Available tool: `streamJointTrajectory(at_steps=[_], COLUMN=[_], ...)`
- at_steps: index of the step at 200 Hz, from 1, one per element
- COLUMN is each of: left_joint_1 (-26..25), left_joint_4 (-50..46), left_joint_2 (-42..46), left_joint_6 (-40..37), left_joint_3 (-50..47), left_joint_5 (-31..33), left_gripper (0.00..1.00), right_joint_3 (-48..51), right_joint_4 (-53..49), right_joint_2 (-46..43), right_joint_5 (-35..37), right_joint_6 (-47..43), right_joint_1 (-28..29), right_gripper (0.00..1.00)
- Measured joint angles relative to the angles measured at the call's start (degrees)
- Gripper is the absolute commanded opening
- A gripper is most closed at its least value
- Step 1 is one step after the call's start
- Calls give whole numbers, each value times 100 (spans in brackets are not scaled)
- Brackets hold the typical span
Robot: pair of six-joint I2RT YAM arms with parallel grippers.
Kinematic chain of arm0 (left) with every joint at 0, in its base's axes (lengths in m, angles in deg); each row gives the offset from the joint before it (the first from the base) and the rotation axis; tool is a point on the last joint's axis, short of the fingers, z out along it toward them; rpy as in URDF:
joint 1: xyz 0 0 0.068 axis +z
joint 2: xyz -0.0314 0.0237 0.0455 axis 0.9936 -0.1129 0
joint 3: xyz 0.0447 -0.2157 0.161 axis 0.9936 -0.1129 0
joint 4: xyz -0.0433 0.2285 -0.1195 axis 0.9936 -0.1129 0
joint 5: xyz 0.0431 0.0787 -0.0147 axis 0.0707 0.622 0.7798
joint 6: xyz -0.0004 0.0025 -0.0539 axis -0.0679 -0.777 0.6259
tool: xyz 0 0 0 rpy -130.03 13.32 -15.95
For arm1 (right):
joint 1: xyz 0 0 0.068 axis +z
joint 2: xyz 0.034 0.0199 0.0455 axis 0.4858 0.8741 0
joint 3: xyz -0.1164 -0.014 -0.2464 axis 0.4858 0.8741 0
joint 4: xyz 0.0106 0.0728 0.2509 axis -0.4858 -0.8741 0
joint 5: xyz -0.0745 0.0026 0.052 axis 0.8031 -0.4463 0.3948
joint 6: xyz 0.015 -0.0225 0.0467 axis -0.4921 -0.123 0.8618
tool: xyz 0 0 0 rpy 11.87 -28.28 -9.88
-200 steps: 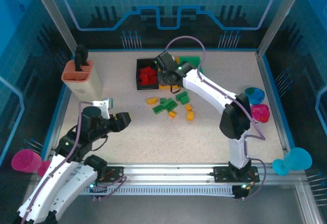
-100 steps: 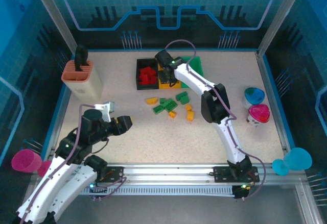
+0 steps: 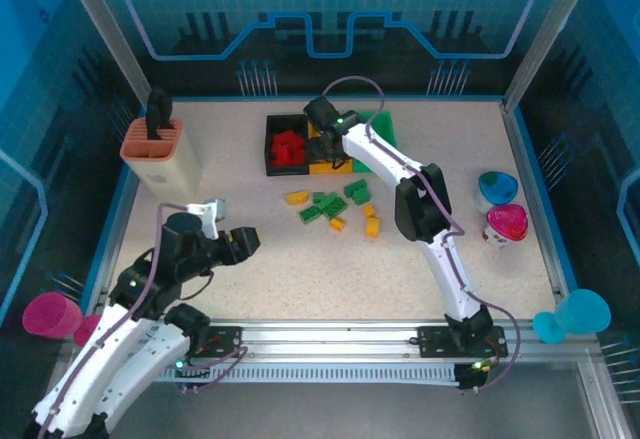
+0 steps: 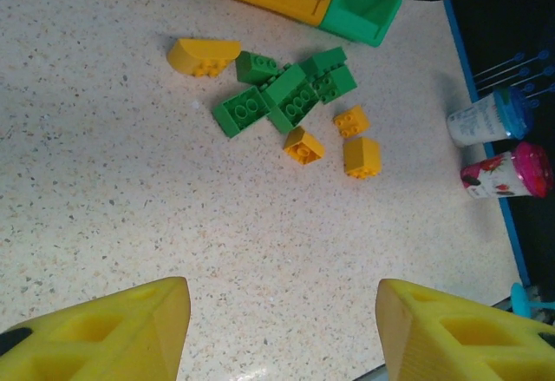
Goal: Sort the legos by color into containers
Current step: Place the lego in the container, then pick up the lego from the center of the table.
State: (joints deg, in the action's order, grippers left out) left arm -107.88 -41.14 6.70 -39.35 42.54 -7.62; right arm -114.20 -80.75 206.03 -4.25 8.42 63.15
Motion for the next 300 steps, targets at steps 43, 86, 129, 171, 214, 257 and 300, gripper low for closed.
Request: streamJointTrajectory(at_steps=[43, 86, 129, 171, 214, 257, 300], left_joint_1=[-111, -160, -208, -208, -208, -208, -208], left_joint_4=[144, 560, 957, 1222, 1335, 1261, 1108], left_joint_2=[-1213, -2334, -3711, -5056, -6478, -7385, -7759], left_joint_6=[-155, -319, -546, -782, -981, -1215, -1460], left_joint_3=[232, 553, 994, 1665, 2555, 3209, 3654], left_joint_5=[11, 72, 411, 695, 938, 1237, 1462], left_gripper=[68, 71, 71, 71, 70, 70, 69], right_joint_3=[1161, 2671, 4522, 6078, 7311, 8249, 8605], right_joint_4=[302, 1021, 1685, 2050, 2573, 2846, 2999], right_joint_2=[-1495, -3464, -4741, -5700, -6437, -6778, -7088], right_joint_5=[2, -9, -68, -157, -411, -557, -588], right_joint_6=[-81, -101, -59, 125, 450, 776, 968], right_joint_1=[282, 643, 678, 680, 680, 688, 688], right_gripper=[70, 74, 76, 77, 77, 77, 77])
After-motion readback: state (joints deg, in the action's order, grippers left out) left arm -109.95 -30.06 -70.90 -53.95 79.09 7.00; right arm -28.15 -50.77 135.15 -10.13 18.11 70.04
